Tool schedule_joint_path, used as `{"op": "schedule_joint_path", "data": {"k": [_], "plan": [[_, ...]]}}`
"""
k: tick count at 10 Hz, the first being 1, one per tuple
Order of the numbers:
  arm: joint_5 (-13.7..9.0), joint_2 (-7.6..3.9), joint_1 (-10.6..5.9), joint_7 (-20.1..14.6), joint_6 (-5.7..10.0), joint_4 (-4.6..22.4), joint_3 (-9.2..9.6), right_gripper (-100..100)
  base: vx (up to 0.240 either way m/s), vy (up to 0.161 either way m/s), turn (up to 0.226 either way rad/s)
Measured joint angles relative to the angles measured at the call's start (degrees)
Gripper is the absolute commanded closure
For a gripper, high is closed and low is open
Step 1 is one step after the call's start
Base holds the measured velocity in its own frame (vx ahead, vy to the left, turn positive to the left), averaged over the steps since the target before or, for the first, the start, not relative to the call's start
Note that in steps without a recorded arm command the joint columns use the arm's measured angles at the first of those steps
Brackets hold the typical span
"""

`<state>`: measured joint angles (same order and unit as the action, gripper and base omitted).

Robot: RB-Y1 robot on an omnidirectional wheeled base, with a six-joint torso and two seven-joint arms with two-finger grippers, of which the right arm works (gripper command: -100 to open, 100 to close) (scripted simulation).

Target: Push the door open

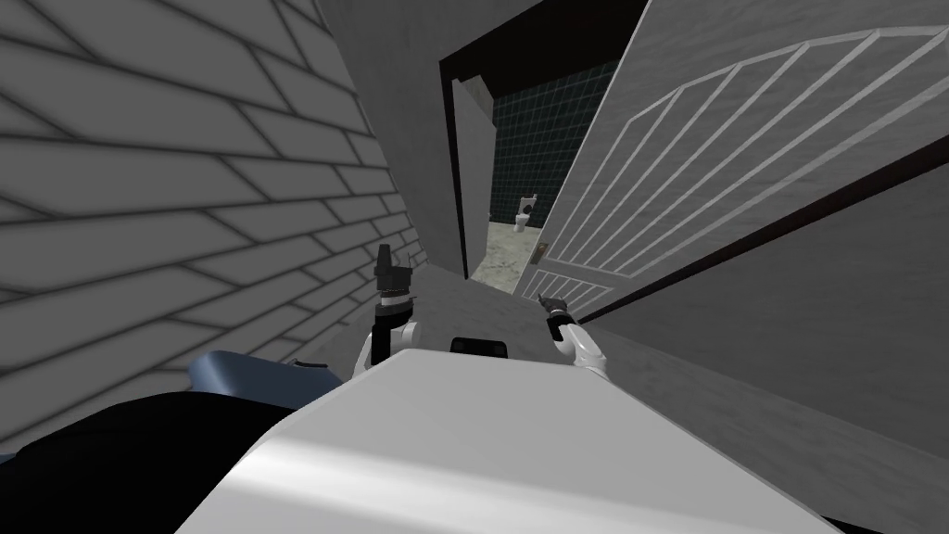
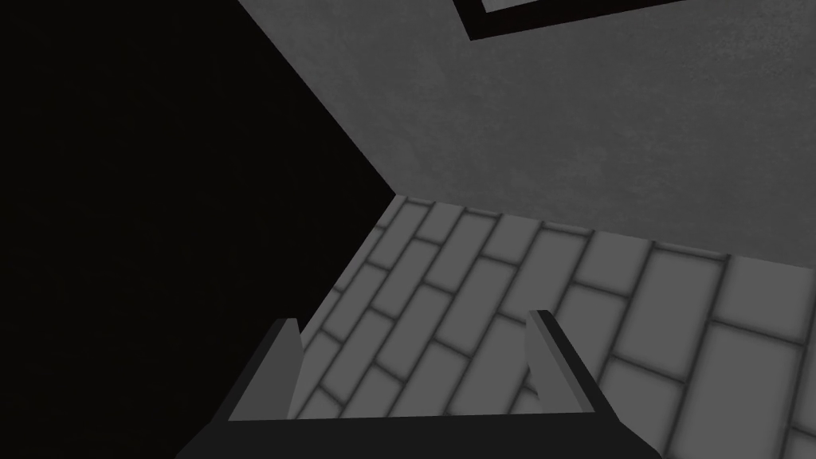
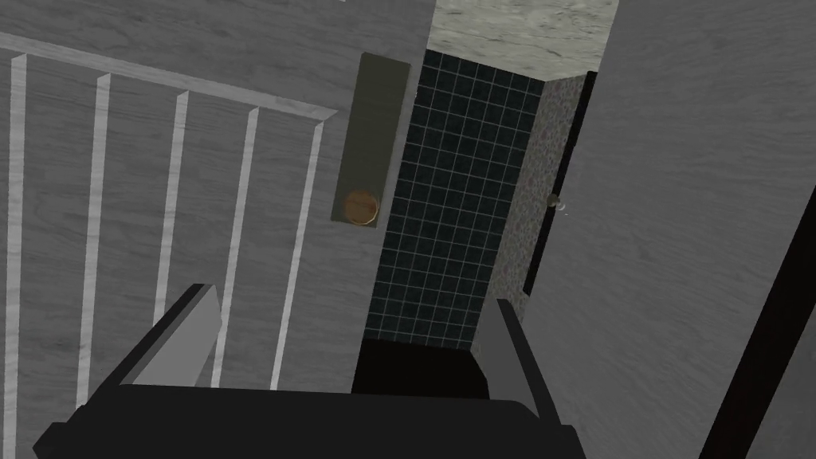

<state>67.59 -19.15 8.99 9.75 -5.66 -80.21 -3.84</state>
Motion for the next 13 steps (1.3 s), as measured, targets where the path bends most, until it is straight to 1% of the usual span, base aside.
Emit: {"op": "schedule_joint_path", "data": {"k": [1,2,3,4,5,6,7,8,9,11,12,13], "plan": [[1.44,-0.78,-0.62,0.11,-1.13,1.22,0.41,-100,0.049,-0.006,0.058],[3.55,-0.47,-0.73,0.08,-1.36,1.92,-0.23,-100,0.055,-0.001,0.109],[5.59,-1.0,-0.94,0.1,-1.93,2.95,-0.37,-100,0.076,-0.005,0.132],[6.32,-2.48,-1.25,0.55,-3.67,3.99,0.44,-100,0.06,0.0,0.047],[7.31,-2.95,-2.12,0.87,-4.66,5.3,0.58,-100,0.029,0.001,-0.006],[8.69,-2.74,-2.32,0.74,-4.69,5.77,0.27,-100,0.044,-0.002,0.078],[9.68,-3.16,-2.76,1.01,-5.3,6.82,0.29,-100,0.042,-0.004,0.067],[11.94,-3.15,-3.16,0.55,-5.59,7.78,-0.05,-100,0.055,-0.006,0.115],[16.3,-3.31,-3.91,-1.36,-5.96,9.76,-0.51,-100,0.044,-0.011,0.043],[16.06,-3.82,-3.86,0.07,-7.0,9.83,-0.17,-100,0.025,-0.004,0.028],[16.38,-4.38,-4.41,1.35,-7.49,10.77,-0.36,-100,0.042,-0.006,0.068],[17.4,-4.62,-4.56,1.61,-7.96,11.31,-0.37,-100,0.054,-0.004,0.1]]}}
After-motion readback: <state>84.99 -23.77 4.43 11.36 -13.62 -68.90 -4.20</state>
